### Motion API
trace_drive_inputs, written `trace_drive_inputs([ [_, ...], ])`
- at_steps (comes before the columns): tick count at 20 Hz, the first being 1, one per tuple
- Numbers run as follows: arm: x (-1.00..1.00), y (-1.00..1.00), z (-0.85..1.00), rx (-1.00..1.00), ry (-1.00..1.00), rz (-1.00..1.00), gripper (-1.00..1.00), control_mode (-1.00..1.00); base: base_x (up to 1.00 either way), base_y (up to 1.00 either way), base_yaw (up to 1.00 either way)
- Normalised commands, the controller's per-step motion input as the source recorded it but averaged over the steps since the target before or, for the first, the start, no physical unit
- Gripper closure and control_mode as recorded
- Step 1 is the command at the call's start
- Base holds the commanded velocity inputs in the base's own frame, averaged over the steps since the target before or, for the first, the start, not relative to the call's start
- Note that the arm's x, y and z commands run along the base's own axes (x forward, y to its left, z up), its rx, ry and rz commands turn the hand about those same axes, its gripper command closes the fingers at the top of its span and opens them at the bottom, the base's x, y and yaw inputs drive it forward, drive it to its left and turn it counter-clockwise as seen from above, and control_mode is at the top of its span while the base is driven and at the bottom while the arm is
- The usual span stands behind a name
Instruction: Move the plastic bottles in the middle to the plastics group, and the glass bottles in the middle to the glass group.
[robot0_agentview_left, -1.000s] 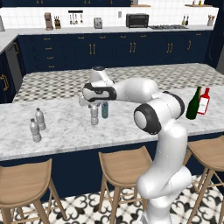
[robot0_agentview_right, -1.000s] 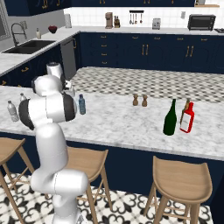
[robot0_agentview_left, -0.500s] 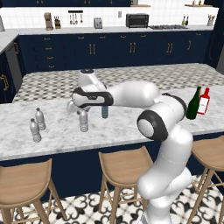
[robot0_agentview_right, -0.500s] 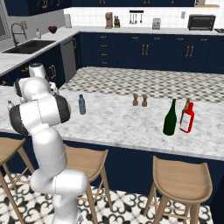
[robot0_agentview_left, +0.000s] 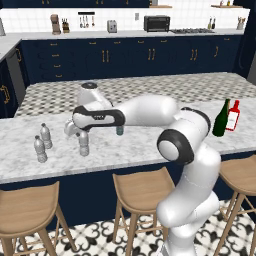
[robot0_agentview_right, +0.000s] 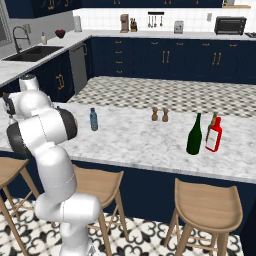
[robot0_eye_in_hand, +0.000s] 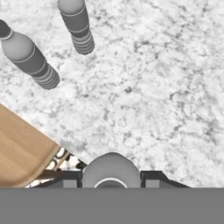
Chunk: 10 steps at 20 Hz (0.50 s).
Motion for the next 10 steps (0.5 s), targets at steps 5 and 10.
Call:
trace_drive_inputs([
  [5, 0.04, 0.53, 0.05, 0.0, 0.0, 0.05, 1.0, -1.0, 0.0, 0.0, 0.0],
  [10, 0.11, 0.45, 0.0, 0.0, 0.0, 0.03, 1.0, -1.0, 0.0, 0.0, 0.0],
])
